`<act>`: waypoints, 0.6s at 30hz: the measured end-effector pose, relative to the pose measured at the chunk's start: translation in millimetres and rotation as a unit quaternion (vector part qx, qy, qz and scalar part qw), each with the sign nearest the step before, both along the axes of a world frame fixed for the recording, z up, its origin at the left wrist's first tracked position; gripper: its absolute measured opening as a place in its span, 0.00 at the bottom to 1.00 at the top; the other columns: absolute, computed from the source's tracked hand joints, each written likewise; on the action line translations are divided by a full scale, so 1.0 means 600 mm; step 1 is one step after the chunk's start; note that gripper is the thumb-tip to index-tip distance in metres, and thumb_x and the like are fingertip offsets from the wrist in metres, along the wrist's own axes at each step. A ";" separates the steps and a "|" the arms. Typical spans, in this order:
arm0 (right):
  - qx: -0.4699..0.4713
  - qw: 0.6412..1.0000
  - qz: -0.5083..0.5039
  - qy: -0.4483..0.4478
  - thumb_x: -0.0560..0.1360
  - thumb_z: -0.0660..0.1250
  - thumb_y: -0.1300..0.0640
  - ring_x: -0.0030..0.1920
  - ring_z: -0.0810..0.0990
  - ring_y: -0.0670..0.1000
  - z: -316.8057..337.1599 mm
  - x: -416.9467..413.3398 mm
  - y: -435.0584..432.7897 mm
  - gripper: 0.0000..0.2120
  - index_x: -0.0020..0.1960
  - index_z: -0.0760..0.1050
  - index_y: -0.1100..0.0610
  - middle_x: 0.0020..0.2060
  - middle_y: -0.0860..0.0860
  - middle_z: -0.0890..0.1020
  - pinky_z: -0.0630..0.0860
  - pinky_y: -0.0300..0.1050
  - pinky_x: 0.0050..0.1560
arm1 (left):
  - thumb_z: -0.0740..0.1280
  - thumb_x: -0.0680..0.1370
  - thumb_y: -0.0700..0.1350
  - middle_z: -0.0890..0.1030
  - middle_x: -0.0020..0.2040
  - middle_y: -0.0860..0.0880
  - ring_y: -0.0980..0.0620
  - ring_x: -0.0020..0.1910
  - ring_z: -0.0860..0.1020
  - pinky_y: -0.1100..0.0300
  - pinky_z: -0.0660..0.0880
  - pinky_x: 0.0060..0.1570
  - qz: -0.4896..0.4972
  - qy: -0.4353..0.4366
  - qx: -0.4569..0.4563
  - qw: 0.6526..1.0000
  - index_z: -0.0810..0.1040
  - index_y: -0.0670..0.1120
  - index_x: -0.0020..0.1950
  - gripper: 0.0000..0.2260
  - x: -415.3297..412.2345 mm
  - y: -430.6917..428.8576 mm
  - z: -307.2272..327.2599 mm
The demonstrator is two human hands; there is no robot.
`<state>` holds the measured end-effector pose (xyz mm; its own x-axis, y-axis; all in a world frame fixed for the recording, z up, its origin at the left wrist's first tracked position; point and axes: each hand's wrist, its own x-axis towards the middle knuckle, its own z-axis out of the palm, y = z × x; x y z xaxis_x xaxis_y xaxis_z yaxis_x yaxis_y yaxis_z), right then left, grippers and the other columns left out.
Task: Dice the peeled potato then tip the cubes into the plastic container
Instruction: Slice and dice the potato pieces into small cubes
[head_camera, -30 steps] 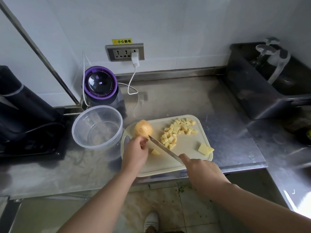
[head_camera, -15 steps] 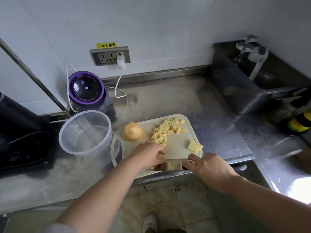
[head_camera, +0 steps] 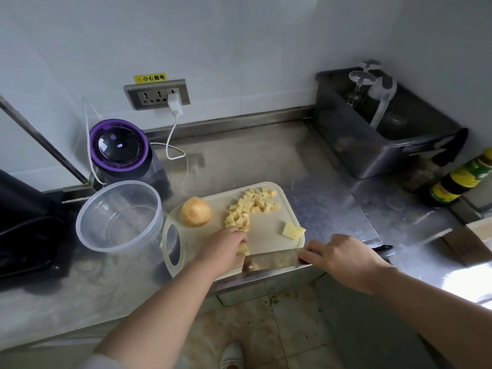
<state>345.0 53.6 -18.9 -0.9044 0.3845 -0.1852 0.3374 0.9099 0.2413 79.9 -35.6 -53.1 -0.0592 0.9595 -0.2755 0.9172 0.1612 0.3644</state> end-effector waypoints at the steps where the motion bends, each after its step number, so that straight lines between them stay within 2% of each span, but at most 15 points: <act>1: 0.000 1.000 -0.009 0.010 0.52 0.74 0.72 0.19 0.63 0.51 0.001 0.004 0.004 0.32 0.53 0.77 0.52 0.37 0.49 0.77 0.69 0.43 0.18 | 0.68 0.76 0.48 0.74 0.64 0.55 0.52 0.56 0.75 0.56 0.75 0.55 0.000 0.012 0.009 1.000 0.74 0.51 0.64 0.16 0.002 -0.002 -0.001; 4: -0.022 0.996 -0.068 0.045 0.52 0.75 0.72 0.19 0.68 0.52 0.014 -0.002 0.002 0.34 0.56 0.79 0.51 0.40 0.49 0.80 0.68 0.42 0.17 | 0.66 0.77 0.49 0.74 0.64 0.54 0.51 0.57 0.76 0.56 0.75 0.56 0.006 0.053 0.030 0.998 0.73 0.50 0.66 0.17 0.009 -0.008 -0.007; 6: -0.072 0.990 -0.118 0.040 0.64 0.72 0.69 0.26 0.75 0.53 0.019 -0.015 -0.009 0.31 0.64 0.74 0.49 0.49 0.48 0.80 0.74 0.45 0.24 | 0.65 0.77 0.48 0.74 0.64 0.52 0.50 0.57 0.76 0.55 0.75 0.56 0.030 0.081 0.039 0.995 0.73 0.49 0.66 0.17 0.016 -0.013 -0.012; 8: -0.101 0.982 -0.152 0.056 0.75 0.62 0.67 0.35 0.79 0.53 0.012 -0.026 -0.019 0.28 0.71 0.65 0.48 0.56 0.46 0.77 0.77 0.44 0.34 | 0.65 0.77 0.48 0.74 0.62 0.52 0.49 0.56 0.76 0.55 0.75 0.55 0.071 0.095 0.053 0.992 0.73 0.49 0.65 0.16 0.022 -0.019 -0.019; 11: -0.134 0.969 -0.185 0.088 0.79 0.59 0.65 0.37 0.80 0.53 0.004 -0.044 -0.028 0.23 0.71 0.64 0.48 0.56 0.46 0.76 0.80 0.47 0.38 | 0.64 0.78 0.49 0.75 0.61 0.52 0.50 0.54 0.77 0.57 0.75 0.54 0.122 0.103 0.073 0.985 0.74 0.50 0.63 0.14 0.026 -0.022 -0.023; 18: -0.158 0.964 -0.207 0.051 0.80 0.57 0.65 0.40 0.80 0.53 0.007 -0.068 -0.038 0.21 0.70 0.64 0.50 0.53 0.47 0.76 0.80 0.47 0.41 | 0.64 0.77 0.51 0.76 0.58 0.51 0.51 0.52 0.78 0.58 0.74 0.51 0.179 0.121 0.073 0.974 0.74 0.49 0.61 0.13 -0.003 -0.028 -0.024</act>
